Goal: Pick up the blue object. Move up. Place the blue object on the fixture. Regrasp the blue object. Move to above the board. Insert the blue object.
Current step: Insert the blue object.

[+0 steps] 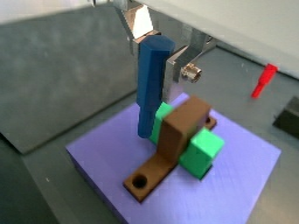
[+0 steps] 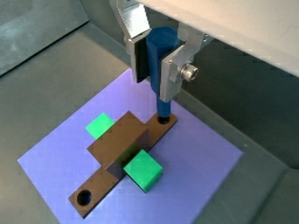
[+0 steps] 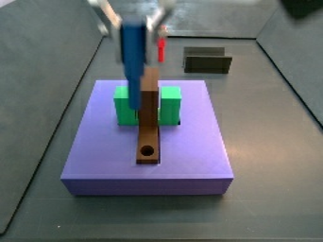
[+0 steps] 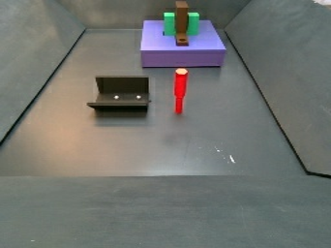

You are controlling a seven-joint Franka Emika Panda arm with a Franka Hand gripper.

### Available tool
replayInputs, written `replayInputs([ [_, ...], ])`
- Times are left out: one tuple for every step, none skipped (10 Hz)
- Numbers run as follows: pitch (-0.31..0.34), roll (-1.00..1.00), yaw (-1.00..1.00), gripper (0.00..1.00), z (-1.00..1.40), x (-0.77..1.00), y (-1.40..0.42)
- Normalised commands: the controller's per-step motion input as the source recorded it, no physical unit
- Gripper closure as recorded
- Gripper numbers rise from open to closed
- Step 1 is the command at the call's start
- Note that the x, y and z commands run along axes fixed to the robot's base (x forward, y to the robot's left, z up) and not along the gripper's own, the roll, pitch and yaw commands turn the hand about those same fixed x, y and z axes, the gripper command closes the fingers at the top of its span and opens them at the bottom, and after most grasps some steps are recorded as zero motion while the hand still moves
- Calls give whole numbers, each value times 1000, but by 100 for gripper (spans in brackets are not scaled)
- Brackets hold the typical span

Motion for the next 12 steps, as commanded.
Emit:
replayInputs([
  [-116,0,91,100,-494,280,-57],
  [-111,0,63,100,-517,200,-71],
  [-79,0,0,100,-389,69,-69],
  [-80,81,0,100,-337,106,-89],
  [-73,80,0,100,-346,0,-134],
  [-67,40,0,100,-326,0,-171],
  [-40,90,0,100,-237,0,-197],
  [-36,94,0,100,-231,0,-186],
  [-34,80,0,100,-220,0,-171],
  [-51,56,0,100,-226,0,-149],
  [-74,93,43,100,-243,77,-46],
  [-93,146,51,100,-291,157,0],
])
